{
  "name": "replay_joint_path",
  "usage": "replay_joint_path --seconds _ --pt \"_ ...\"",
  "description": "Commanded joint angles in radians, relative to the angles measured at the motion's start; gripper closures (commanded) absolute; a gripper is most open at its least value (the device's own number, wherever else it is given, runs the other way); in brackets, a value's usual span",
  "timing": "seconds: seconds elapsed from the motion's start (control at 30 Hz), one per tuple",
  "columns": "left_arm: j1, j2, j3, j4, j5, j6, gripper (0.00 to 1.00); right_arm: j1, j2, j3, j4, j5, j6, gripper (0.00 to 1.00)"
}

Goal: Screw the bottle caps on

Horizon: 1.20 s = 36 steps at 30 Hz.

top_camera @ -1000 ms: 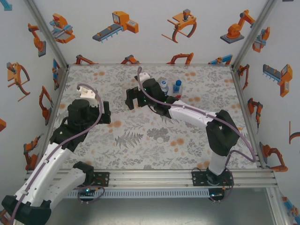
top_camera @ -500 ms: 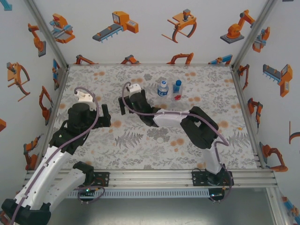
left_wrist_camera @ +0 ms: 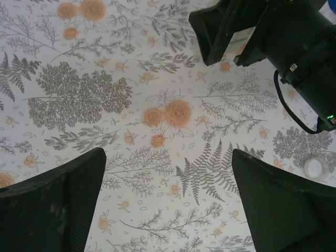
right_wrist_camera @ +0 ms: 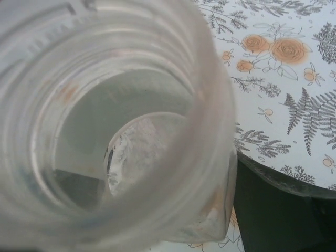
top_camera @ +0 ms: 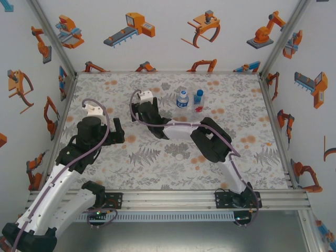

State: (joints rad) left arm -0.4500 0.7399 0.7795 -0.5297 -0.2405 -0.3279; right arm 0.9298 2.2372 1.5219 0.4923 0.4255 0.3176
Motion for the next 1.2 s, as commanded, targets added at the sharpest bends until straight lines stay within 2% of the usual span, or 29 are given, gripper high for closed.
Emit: replay_joint_path --seconds 0.0,0.13,0.27,0.4,0.6,0.77,0.9,1.0,1.17 --pt "0.005 0.021 0.045 -0.043 0.038 -0.041 0.03 -0.003 0.004 0.024 0.014 0.013 -0.003 0.29" --pt "0.005 0.055 0.070 -0.062 0.081 -0.042 0.03 -0.003 -0.029 0.003 0.007 -0.022 -0.021 0.41" --pt "0.005 0.040 0.064 -0.033 0.123 -0.047 0.03 -0.004 -0.098 -0.055 0.001 -0.072 -0.049 0.47" --pt "0.004 0.018 0.062 0.002 0.237 -0.003 0.03 -0.006 -0.226 -0.145 -0.033 -0.158 -0.105 0.50" --pt "0.004 0.027 0.066 0.051 0.320 0.024 0.02 -0.021 -0.496 -0.329 -0.117 -0.322 -0.190 0.58" --pt "0.002 0.041 0.041 0.214 0.510 0.055 0.00 -0.043 -0.704 -0.412 -0.234 -0.468 -0.251 0.62" --pt "-0.002 0.035 -0.012 0.435 0.703 0.061 0.02 -0.059 -0.849 -0.436 -0.325 -0.630 -0.278 0.67" --pt "-0.019 0.032 -0.055 0.595 0.795 0.073 0.03 -0.062 -0.934 -0.438 -0.386 -0.716 -0.300 0.69" --pt "-0.087 0.026 -0.100 0.752 0.929 0.218 0.05 -0.063 -1.043 -0.392 -0.527 -0.846 -0.319 0.69"
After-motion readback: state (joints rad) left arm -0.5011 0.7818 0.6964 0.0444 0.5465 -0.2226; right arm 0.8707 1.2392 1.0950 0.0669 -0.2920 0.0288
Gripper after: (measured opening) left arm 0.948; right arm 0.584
